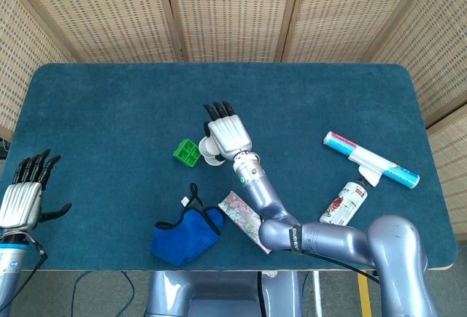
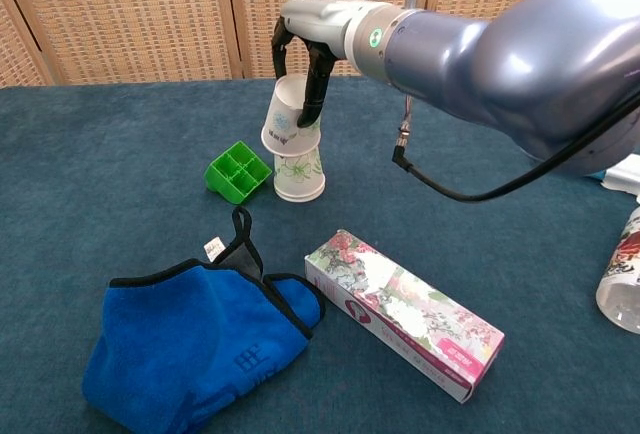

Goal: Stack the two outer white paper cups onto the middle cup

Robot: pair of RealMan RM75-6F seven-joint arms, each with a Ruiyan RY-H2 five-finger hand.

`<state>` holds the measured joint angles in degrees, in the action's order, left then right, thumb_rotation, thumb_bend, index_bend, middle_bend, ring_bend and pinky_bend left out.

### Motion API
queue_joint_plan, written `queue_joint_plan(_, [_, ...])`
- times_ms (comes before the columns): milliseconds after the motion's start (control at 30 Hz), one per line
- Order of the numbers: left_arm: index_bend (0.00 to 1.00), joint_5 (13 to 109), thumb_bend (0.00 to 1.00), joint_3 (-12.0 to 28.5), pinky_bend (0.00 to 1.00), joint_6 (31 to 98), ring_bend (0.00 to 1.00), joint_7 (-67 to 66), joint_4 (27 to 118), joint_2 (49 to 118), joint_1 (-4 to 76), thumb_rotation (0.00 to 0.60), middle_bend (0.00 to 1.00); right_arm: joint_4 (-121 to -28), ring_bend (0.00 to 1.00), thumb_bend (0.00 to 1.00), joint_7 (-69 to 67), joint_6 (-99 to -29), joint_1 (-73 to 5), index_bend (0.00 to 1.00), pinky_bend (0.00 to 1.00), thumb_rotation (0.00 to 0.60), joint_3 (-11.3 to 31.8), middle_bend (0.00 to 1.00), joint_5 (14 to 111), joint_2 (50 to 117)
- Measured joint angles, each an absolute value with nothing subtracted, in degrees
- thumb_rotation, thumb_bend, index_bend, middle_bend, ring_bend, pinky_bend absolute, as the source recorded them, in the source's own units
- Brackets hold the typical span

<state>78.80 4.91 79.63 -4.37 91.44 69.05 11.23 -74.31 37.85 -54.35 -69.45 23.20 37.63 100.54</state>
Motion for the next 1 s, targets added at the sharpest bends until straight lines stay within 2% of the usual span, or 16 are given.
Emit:
queue_joint_plan(133, [0.1,78.9,0.18,4.8,0.0,79.2,0.0,-4.4,91.1,69.3,11.3,0.6,0.0,-72.1,0.0,0.21,37.3,-54.0,-70.2,0.57,0.09,0.6,22.9,0.15,38.3,101.6])
queue_joint_plan(367, [0.1,78.6,0.18,5.0,0.0,78.9,0.0,-4.4,90.9,69.4,11.4,0.6,0.0,-70.8,0.0,0.2,36.6,-54.3,-70.6,0.38,0.07,0.6,22.6,0.07,39.2,102.4])
queue_joint_plan(800, [0.1,79.1,0.18,4.8,0.0,79.1,0.0,-4.5,90.9,69.5,11.3,0.6,0.0,-74.3,0.0,0.2,37.9,-56.4,-68.5,0.34,0.06,0.6,21.0,0.05,38.7,100.5])
queue_joint_plan(900, [0.1,79.0,0.18,4.9,0.0,79.2,0.0,-4.3,90.6,69.5,11.2,0.6,0.0,-77.7,0.0,0.2,37.5,-58.2,-66.1,0.29,0.03,0.6,19.2,0.01,40.2,98.7])
queue_joint_plan(1000, [0.08,78.8,0.18,5.1,0.0,79.4,0.0,-4.3,90.2,69.7,11.0,0.6,0.0,-82.6,0.0,0.19,36.1,-61.3,-62.0,0.17,0.0,0.6,16.3,0.0,43.7,95.7])
